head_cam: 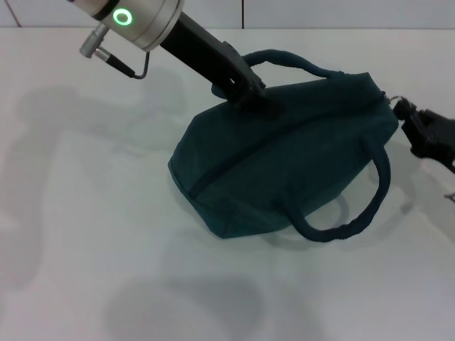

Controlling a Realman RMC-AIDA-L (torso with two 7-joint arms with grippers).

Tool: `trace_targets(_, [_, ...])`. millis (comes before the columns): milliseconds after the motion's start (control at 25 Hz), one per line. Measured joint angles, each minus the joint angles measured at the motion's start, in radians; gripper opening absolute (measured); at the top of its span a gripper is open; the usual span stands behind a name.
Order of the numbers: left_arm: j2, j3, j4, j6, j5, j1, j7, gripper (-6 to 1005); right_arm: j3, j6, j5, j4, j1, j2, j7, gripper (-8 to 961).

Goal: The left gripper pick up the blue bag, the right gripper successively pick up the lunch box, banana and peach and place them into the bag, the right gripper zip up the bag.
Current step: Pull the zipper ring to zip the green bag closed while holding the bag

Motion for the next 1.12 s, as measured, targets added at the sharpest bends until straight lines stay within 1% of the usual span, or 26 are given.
trace_targets(120, [0.010,-0.002,0.000,0.027,-0.033,0.013,0.004,45,-0.012,-0.103,-0.001,0.000,-0.039,0.001,-0.023,2])
trace_targets(200, [0.022,-0.002,0.000,0.048,-0.059,0.025,0.005,45,-0.025,-0.167,-0.001,0.000,-0.063,0.001,-0.034,2])
trace_targets(320, [0.043,-0.002,0.000,0.081,-0.102,0.043,0.006,45,-0.069,-0.253,-0.001,0.000,-0.088,0.000,-0.046,2])
trace_targets(480, [0.083,-0.003,-0.007,0.115,-0.173,0.074,0.006,46,-0.107,-0.301,-0.001,-0.003,-0.103,-0.001,-0.082,5])
trace_targets(560, [0.096,-0.003,-0.014,0.117,-0.187,0.081,0.006,46,-0.108,-0.281,0.002,-0.002,-0.099,-0.001,-0.083,6])
trace_targets(640, [0.100,-0.004,-0.024,0.117,-0.190,0.081,0.011,46,-0.108,-0.234,0.003,0.000,-0.091,-0.003,-0.080,8])
trace_targets(840, [0.102,-0.006,-0.036,0.117,-0.190,0.074,0.024,46,-0.137,-0.107,-0.002,0.001,-0.068,-0.001,-0.078,12])
trace_targets(920, [0.103,-0.011,-0.036,0.116,-0.191,0.074,0.025,46,-0.140,-0.096,-0.002,0.001,-0.065,0.000,-0.078,14])
trace_targets(960, [0.103,-0.014,-0.036,0.116,-0.191,0.074,0.025,46,-0.145,-0.068,0.000,0.001,-0.058,0.001,-0.077,15])
trace_targets(1120, [0.103,-0.017,-0.036,0.117,-0.191,0.073,0.027,46,-0.146,-0.054,0.003,-0.001,-0.054,0.002,-0.064,18])
